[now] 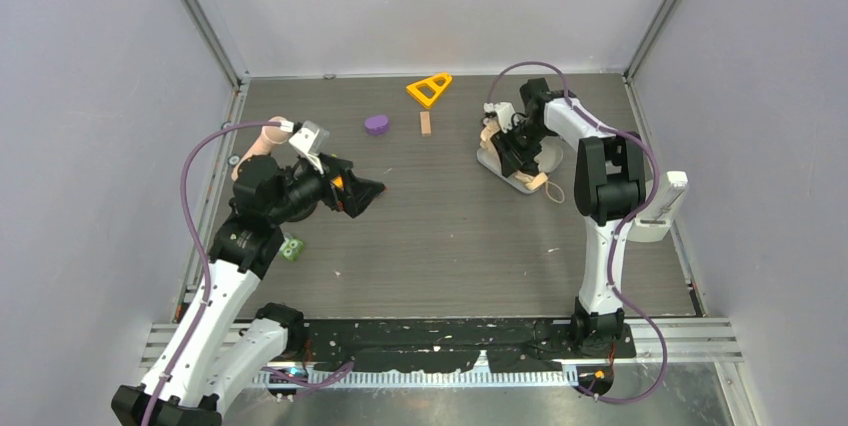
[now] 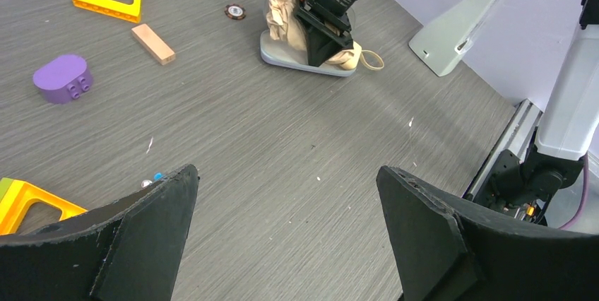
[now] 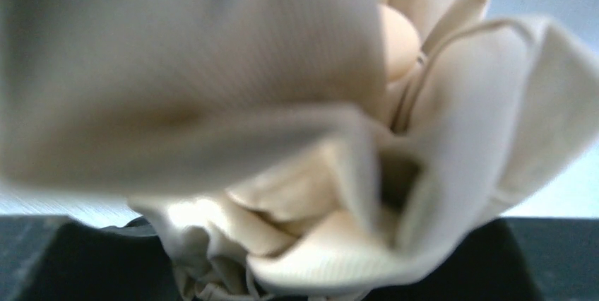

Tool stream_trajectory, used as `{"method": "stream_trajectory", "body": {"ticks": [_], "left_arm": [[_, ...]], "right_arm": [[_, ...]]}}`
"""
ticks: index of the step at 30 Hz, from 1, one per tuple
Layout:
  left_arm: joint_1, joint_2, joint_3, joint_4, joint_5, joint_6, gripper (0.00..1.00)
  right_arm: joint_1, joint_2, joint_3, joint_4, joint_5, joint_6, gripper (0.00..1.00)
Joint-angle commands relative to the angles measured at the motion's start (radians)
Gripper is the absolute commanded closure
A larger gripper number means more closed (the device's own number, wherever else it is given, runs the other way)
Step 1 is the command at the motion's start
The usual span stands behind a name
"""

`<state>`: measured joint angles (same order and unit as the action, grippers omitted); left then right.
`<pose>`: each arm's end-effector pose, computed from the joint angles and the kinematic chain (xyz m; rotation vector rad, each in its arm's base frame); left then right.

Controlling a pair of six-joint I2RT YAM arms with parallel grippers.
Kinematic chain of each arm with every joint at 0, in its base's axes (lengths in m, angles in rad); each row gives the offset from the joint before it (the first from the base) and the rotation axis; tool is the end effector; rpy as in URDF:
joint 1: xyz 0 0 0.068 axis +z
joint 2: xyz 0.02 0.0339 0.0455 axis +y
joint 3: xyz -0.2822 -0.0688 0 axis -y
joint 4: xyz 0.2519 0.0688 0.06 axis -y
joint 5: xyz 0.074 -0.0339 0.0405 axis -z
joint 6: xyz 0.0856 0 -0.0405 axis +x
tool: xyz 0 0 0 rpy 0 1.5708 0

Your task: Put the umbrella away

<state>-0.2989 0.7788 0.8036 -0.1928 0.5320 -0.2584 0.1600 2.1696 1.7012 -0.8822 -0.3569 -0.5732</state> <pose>0.1928 -0.1049 0.3532 0.4380 1.7411 -0.8648 0.4539 0.1035 0.1359 -1.0644 2.6151 0.4343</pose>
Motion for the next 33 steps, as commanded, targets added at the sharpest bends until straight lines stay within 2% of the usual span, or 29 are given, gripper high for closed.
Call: {"method": "stream_trajectory", "body": {"ticks": [1,7,10,18,22,25,30,33], "left_arm": [[0.004,-0.023,-0.007,0.026,-0.005,-0.007,0.0],[0.004,-0.034,-0.007,0.028,-0.008,-0.007,0.01],[0.004,-0.038,-0.006,0.026,-0.012,-0.005,0.01],[0.004,-0.056,-0.004,0.015,-0.027,0.006,0.01],[0.004,-0.055,-0.004,0.016,-0.027,0.004,0.01],[0.004,-0.054,-0.004,0.015,-0.026,0.004,0.0],[0.004,-0.055,-0.004,0.015,-0.026,0.001,0.0],[0.004,-0.061,-0.004,0.013,-0.03,0.002,0.0]], "right_arm": [[0.018,-0.028,-0.034,-0.025,0.034,0.018,0.94],[0.042,-0.057,-0.08,0.0,0.042,0.031,0.94],[0.101,-0.065,-0.084,-0.015,0.035,0.056,0.94],[0.272,-0.072,-0.084,-0.055,-0.011,0.212,0.94],[0.374,-0.12,-0.14,0.012,-0.058,0.33,0.94],[0.426,-0.166,-0.142,0.051,-0.03,0.425,0.94],[0.435,-0.209,-0.051,-0.062,-0.001,0.447,0.94],[0.445,-0.233,-0.052,-0.117,0.032,0.424,0.92]]}}
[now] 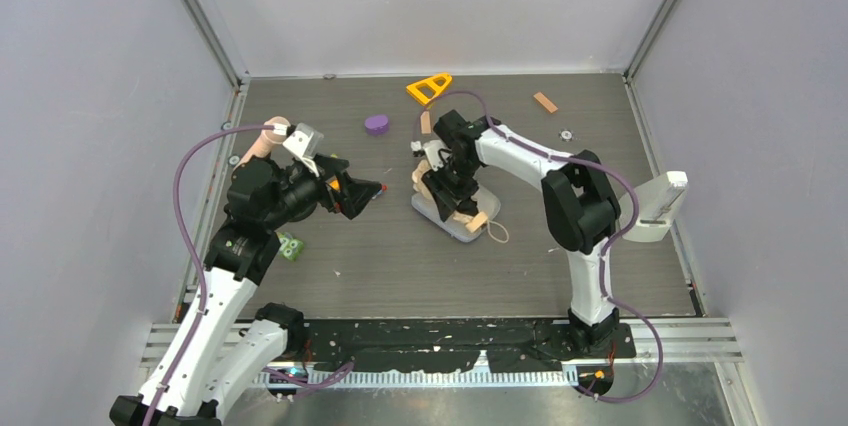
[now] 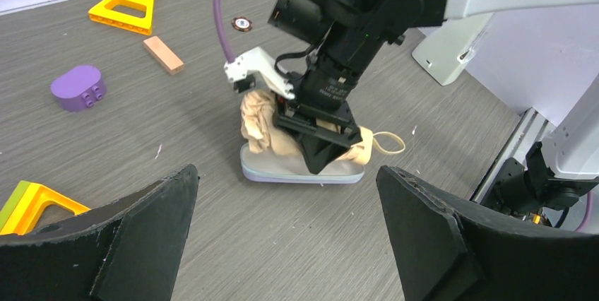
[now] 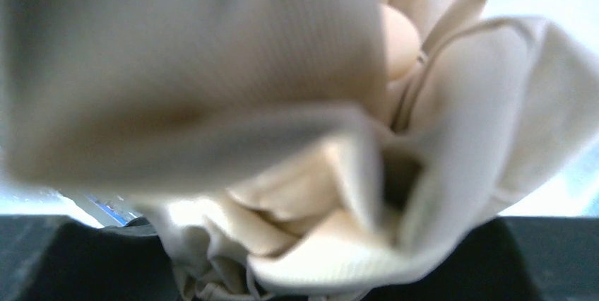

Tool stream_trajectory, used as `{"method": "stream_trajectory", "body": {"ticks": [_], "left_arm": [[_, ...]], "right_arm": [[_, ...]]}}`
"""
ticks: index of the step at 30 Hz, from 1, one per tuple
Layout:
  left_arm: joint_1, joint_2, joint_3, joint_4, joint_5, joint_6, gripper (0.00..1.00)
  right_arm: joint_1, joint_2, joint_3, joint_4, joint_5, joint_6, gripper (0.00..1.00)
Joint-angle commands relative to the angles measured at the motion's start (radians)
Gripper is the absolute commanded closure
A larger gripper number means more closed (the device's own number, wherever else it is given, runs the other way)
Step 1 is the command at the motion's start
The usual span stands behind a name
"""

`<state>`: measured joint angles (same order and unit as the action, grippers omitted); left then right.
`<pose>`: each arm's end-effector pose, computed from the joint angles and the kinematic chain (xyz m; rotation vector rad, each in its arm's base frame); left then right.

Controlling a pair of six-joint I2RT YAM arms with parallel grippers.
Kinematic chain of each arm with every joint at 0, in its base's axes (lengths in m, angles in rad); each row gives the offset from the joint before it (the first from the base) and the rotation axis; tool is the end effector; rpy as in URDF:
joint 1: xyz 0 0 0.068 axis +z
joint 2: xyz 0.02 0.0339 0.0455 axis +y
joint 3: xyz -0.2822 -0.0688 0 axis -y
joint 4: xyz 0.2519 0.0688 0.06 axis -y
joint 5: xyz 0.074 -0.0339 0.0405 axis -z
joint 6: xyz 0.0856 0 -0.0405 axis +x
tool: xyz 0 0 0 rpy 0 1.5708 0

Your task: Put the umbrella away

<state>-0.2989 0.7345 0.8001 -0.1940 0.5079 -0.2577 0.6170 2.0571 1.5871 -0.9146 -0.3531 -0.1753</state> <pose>0.1842 -0.1003 0.3600 0.4257 1.7031 -0.8405 0.3354 0.2742 0.1507 -1.1970 2.7330 0.5803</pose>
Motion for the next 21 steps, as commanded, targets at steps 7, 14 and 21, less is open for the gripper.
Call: {"method": "stream_trajectory", "body": {"ticks": [7,14,21], "left_arm": [[0.004,-0.014,-0.001,0.016,0.001,-0.005,0.0],[0.004,-0.012,-0.002,0.016,0.002,-0.007,0.0],[0.004,-0.008,0.001,0.016,0.006,-0.007,0.0]], "right_arm": [[0.004,-0.163,-0.089,-0.059,0.045,-0.007,0.88],[0.042,-0.129,-0.086,-0.031,0.033,-0.001,0.85],[0.051,-0.131,-0.073,0.001,0.108,0.022,0.38]]}}
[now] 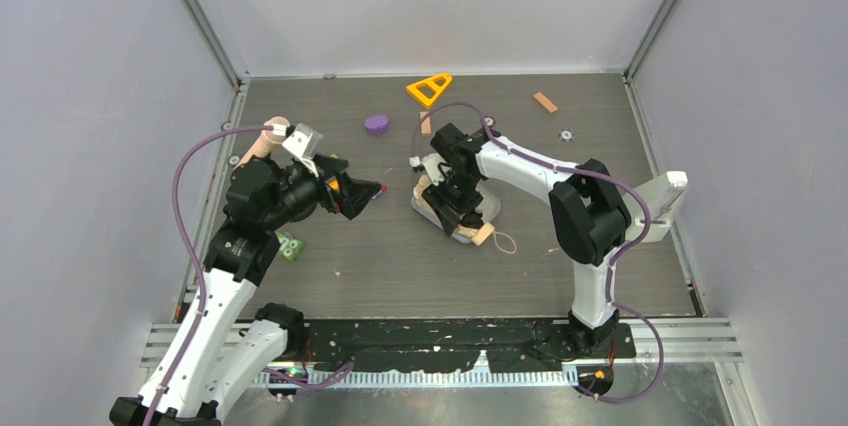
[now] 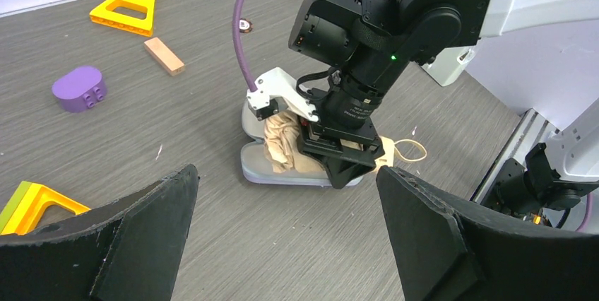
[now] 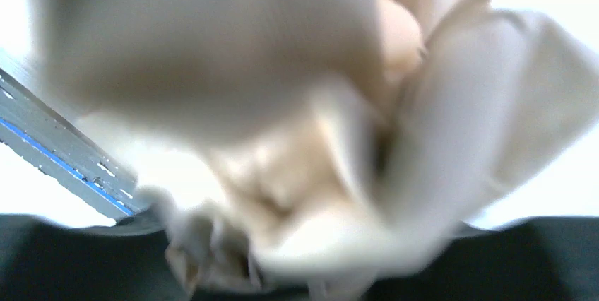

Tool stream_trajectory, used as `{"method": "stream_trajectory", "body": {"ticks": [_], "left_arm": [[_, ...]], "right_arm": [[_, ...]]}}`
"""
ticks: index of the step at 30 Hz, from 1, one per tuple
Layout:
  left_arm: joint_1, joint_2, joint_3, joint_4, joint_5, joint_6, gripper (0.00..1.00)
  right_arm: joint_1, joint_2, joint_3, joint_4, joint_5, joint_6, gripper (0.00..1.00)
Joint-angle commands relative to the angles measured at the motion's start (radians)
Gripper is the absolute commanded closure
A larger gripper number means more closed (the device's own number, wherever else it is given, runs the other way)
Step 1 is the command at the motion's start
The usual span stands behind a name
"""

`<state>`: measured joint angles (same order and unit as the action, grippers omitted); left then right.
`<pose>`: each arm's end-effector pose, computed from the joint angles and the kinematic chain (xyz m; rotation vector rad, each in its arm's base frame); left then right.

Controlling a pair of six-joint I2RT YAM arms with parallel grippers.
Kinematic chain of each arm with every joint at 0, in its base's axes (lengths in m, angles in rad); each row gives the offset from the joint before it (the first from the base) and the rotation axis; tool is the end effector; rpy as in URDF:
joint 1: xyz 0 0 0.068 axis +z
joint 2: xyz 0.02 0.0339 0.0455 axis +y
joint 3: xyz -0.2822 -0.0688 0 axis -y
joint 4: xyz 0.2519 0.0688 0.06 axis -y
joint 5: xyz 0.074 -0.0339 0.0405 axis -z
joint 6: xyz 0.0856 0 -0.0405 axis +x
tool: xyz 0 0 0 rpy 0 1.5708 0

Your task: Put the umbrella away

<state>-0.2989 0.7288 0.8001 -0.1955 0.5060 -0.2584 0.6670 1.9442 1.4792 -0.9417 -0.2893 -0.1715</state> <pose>0.1829 -0.0998 0.3608 0.4243 1.6992 -0.8391 0.2996 0.2669 0.1630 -1.2606 2.7397 0.4867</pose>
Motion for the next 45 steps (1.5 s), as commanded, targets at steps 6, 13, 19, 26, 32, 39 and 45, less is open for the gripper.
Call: {"method": "stream_trajectory", "body": {"ticks": [6,13,19,26,32,39,45], "left_arm": [[0.004,-0.006,0.001,0.015,0.007,-0.004,0.0],[0.004,-0.003,-0.001,0.015,0.005,-0.003,0.0],[0.004,0.0,-0.001,0.013,0.004,-0.005,0.0],[0.004,0.002,-0.002,0.014,0.004,-0.007,0.0],[0.004,0.004,-0.002,0.012,0.0,-0.007,0.01],[0.004,0.009,-0.002,0.011,0.0,-0.008,0.01],[0.004,0.014,-0.002,0.012,-0.003,-0.007,0.0]], "right_arm": [[0.002,-0.051,0.024,0.038,0.13,0.015,0.06],[0.03,-0.185,-0.034,0.141,0.305,0.025,0.05],[0.147,-0.324,-0.161,0.277,0.434,-0.025,0.01],[0.206,-0.299,-0.221,0.357,0.459,-0.037,0.11],[0.209,-0.223,-0.24,0.398,0.537,-0.034,0.26],[0.209,-0.172,-0.292,0.447,0.503,-0.048,0.34],[0.209,-0.117,-0.305,0.468,0.489,-0.066,0.52]]}}
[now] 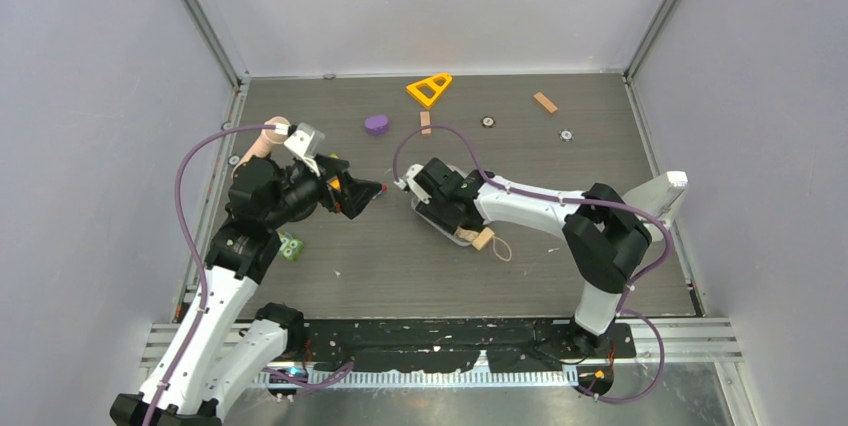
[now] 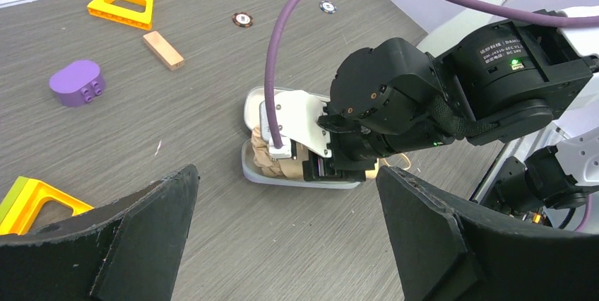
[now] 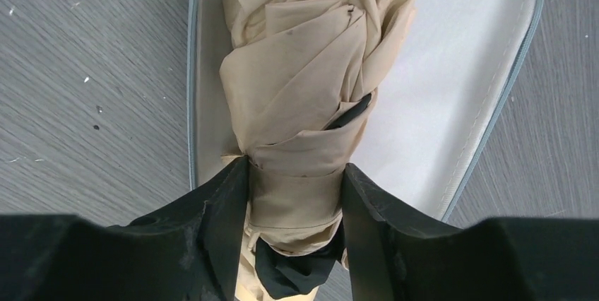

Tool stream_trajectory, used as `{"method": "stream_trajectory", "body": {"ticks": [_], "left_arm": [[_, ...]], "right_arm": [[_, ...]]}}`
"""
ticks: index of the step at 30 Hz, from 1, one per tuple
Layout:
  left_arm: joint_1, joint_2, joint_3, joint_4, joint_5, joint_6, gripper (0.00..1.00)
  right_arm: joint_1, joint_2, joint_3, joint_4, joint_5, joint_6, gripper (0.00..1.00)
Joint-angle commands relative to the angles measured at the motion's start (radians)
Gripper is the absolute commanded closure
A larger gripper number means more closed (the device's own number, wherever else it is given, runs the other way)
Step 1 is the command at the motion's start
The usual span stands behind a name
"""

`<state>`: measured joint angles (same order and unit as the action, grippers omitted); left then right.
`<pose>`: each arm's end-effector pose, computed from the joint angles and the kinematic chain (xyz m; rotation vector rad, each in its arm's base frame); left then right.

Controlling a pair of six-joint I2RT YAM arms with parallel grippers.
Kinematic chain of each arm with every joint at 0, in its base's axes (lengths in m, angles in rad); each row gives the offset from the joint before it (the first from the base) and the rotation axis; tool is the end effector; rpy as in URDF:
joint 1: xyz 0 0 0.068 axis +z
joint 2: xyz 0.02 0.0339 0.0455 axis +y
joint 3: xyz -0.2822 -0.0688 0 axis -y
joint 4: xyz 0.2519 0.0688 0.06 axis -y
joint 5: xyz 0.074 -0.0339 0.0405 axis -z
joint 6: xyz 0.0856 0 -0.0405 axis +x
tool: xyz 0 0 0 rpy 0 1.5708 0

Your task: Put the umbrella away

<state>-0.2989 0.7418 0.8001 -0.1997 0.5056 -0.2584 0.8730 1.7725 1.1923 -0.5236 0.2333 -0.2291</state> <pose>0.1859 -0.1007 0.3578 0.4215 1.7169 -0.8402 0.2663 0.2868 0.1616 -1.3124 2.2753 -0.0943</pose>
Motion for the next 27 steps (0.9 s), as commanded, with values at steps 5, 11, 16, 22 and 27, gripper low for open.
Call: {"method": "stream_trajectory", "body": {"ticks": [5,11,16,22,27], "left_arm": [[0.004,0.001,-0.002,0.016,-0.002,-0.01,0.01],[0.005,-0.001,-0.002,0.016,-0.003,-0.01,0.0],[0.004,-0.002,-0.004,0.016,-0.004,-0.01,0.0],[0.004,0.001,-0.002,0.014,-0.004,-0.011,0.01],[0.004,0.003,-0.003,0.016,0.0,-0.015,0.0]], "right_arm": [[0.003,0.039,0.002,0.012,-0.075,0.01,0.77],[0.003,-0.032,0.038,-0.041,-0.088,0.05,0.82],[0.003,-0.014,0.02,-0.035,-0.08,0.044,0.74],[0.004,-0.009,-0.021,-0.024,-0.092,0.064,0.54],[0.005,-0.044,-0.034,-0.041,-0.14,0.089,0.37]]}}
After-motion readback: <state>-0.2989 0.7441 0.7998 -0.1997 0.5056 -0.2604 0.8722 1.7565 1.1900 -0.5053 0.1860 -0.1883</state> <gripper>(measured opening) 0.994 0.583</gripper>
